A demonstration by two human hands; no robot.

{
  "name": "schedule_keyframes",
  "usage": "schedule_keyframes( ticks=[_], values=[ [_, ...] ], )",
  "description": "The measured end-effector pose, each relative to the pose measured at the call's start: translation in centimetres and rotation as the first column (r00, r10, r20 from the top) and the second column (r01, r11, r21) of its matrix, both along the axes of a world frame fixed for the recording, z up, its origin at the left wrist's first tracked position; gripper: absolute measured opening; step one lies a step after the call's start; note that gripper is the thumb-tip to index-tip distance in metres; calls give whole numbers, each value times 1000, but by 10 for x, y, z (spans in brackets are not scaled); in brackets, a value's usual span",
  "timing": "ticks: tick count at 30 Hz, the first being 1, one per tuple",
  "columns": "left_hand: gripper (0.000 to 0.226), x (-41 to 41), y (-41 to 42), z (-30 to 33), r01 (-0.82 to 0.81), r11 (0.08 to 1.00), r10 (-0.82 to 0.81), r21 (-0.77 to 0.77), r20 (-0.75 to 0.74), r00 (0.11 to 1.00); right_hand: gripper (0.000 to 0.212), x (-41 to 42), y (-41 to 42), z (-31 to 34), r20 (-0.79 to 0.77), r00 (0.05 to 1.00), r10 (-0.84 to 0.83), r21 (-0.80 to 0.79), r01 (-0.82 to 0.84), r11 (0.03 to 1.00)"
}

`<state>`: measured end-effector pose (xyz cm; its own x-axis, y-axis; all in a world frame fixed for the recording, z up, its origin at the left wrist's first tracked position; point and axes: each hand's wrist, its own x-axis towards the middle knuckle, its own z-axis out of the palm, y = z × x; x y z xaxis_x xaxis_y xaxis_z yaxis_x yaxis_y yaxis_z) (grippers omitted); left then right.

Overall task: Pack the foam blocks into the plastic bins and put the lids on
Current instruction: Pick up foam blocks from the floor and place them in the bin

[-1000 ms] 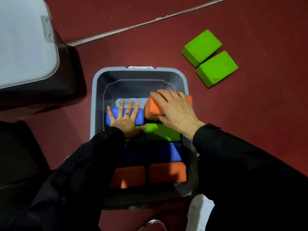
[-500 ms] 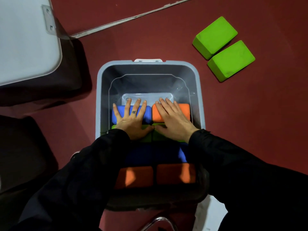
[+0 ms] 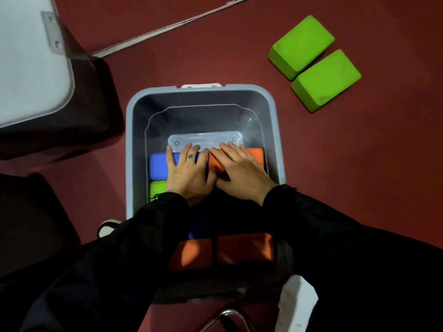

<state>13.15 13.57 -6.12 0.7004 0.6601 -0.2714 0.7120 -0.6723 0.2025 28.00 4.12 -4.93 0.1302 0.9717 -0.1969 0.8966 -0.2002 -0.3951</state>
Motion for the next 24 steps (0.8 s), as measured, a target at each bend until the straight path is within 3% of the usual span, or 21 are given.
schedule_keyframes(
  ticks=[4,8,10,16,19,24],
  values=[
    [63,21,-11,42,55,998,-52,-33,81,995,59,20,-11,46,-66,994,-91,-20,90,996],
    [55,35,-18,90,123,992,-122,3,119,985,42,41,-27,101,-4,990,-144,19,144,989],
    [61,45,-23,117,127,992,-124,-3,173,977,39,57,-38,129,20,986,-167,31,166,986],
    [47,103,-22,163,114,993,-91,-41,369,925,36,122,-64,181,23,925,-380,39,379,925],
    [47,154,-7,147,125,977,-53,-173,374,926,33,162,-65,155,-135,799,-586,-38,587,809],
    [57,267,50,103,161,944,-58,-290,335,941,32,257,-29,67,-309,423,-852,-249,829,501]
  ],
)
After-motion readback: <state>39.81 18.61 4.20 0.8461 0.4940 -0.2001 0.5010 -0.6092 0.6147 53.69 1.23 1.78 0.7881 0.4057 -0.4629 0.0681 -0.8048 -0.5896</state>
